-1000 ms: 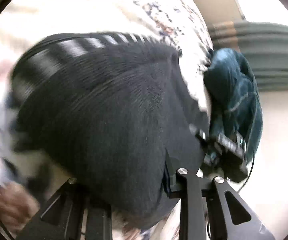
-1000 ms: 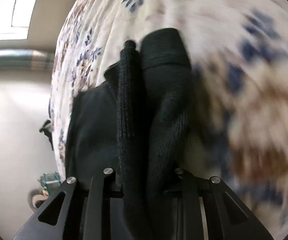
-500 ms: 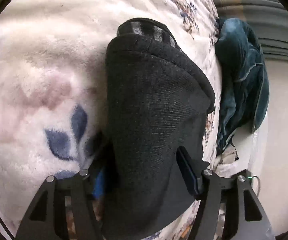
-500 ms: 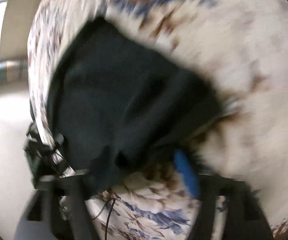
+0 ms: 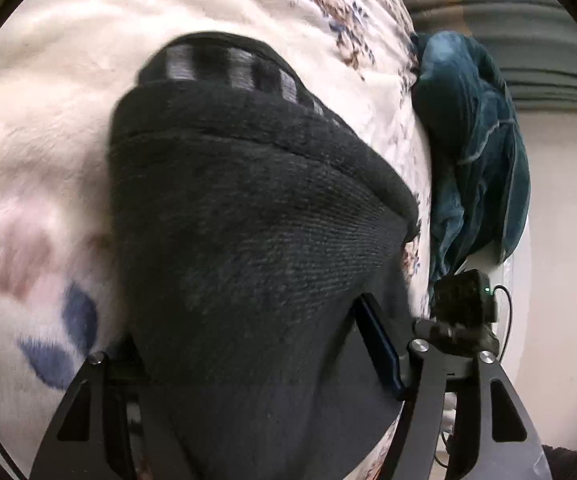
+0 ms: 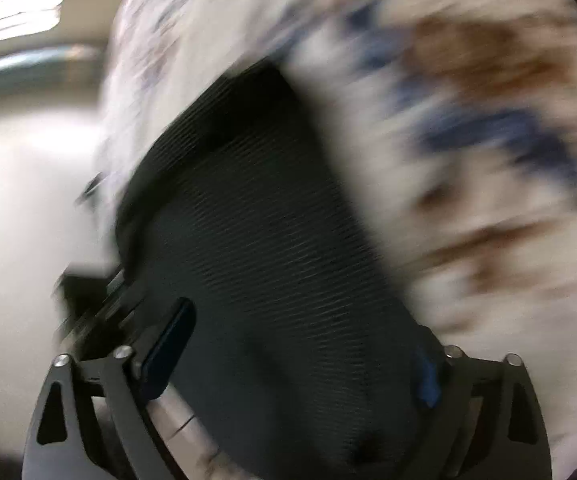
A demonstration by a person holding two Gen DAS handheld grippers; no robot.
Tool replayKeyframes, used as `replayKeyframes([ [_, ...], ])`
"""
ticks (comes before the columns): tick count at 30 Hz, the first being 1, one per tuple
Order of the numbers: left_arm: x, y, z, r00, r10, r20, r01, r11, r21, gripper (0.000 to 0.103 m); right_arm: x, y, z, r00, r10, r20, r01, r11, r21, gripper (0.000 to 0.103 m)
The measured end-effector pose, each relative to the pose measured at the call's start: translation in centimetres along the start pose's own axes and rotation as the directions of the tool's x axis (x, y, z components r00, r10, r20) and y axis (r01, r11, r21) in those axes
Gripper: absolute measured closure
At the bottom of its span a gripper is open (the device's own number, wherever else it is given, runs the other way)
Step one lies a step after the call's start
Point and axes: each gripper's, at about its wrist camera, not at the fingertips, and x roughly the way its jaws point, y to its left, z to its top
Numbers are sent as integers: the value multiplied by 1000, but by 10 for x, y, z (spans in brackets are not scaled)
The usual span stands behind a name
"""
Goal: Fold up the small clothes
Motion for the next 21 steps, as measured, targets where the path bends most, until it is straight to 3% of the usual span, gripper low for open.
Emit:
replayKeyframes([
  [1,1,2,1,1000,-2,-6,2,1000,-6,39,8,4,-2,999,40,-28,-40,999,-9,20],
  [3,2,2,2,1000,-1,-15,1,1000,-5,39,30,5,-4,999,0,-36,0,1000,-3,25],
  [4,-1,2,0,1000,11,-12,-11,1000,6,45,37,2,-3,999,-23,-29,24,999,22,41],
  [5,-4,-1,-3,1000,19,-5,-18,1000,23,61,41,-1,-2,999,-36,-5,36,997,66,44],
  [7,-11,-10,-8,1000,11,18,-12,998,53,76,40,1,-5,1000,0,21,-2,994,106,72],
  [10,-21,-19,-15,999,-31,11,30,999,39,81,28,11,-15,998,13,61,-21,992,124,75],
  [17,-40,-53,-42,995,-75,-71,77,997,25,81,0,38,-56,988,110,108,-128,976,178,76],
  [21,-52,-69,-73,990,-60,-127,69,995,70,81,-9,53,-93,982,145,119,-169,960,223,76],
])
